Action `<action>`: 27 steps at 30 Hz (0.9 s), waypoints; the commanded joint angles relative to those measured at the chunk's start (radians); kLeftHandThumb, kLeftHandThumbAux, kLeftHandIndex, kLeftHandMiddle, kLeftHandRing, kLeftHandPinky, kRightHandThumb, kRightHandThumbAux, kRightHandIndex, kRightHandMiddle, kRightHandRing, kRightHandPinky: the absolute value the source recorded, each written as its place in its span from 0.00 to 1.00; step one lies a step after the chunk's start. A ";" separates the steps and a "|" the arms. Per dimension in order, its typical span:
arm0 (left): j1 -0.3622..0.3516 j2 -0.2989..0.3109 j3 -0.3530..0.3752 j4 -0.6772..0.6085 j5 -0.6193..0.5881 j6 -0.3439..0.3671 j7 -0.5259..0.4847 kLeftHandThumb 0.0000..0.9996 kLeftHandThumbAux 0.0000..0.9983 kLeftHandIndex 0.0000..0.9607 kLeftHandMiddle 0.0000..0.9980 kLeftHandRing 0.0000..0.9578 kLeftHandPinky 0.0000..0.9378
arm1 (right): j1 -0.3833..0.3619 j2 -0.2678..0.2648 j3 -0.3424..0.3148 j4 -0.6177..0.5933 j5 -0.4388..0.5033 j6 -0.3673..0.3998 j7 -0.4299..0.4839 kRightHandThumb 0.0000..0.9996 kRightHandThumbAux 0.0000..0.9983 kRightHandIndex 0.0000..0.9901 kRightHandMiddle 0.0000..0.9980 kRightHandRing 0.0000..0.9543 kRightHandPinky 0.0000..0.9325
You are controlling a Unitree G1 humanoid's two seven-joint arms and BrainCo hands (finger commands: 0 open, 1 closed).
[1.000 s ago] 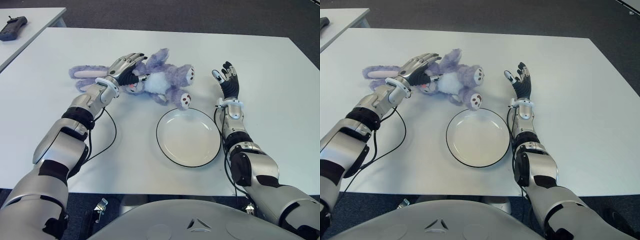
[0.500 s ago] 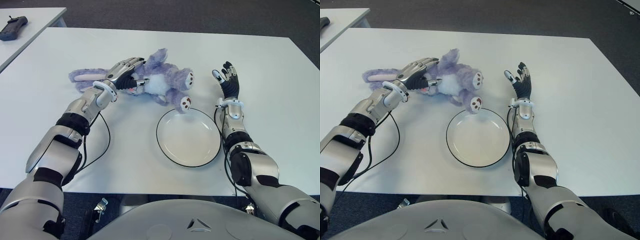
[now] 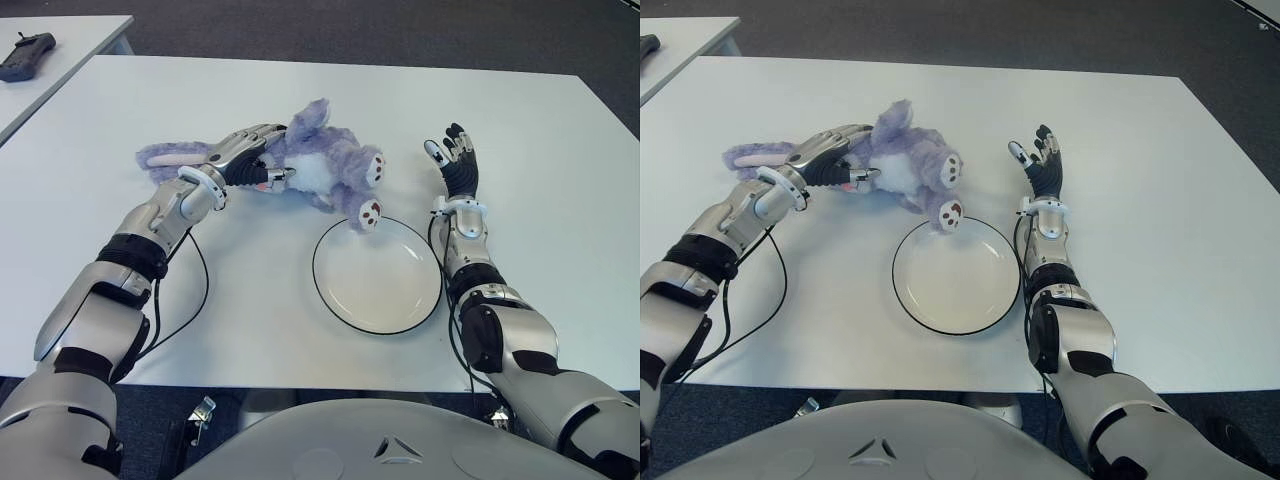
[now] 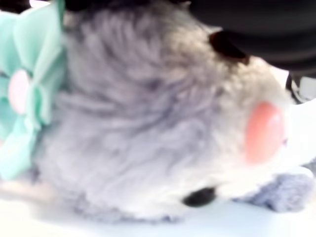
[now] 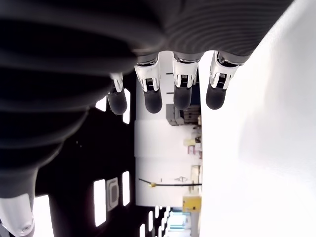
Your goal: Put the doll into the plate.
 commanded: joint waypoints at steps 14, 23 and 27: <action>0.119 0.008 -0.095 0.023 0.017 0.002 -0.296 0.24 0.23 0.00 0.00 0.00 0.01 | 0.377 0.099 -0.008 0.213 0.013 0.009 0.005 0.00 0.61 0.08 0.09 0.05 0.01; 0.033 -0.113 -0.132 0.276 0.123 0.074 -0.066 0.34 0.20 0.00 0.00 0.00 0.05 | 0.376 0.102 -0.010 0.210 0.016 0.009 -0.006 0.00 0.62 0.09 0.09 0.06 0.03; -0.004 -0.138 -0.150 0.324 0.151 0.105 -0.012 0.36 0.18 0.00 0.00 0.03 0.09 | 0.377 0.105 -0.011 0.209 0.017 0.008 -0.007 0.00 0.62 0.09 0.09 0.06 0.03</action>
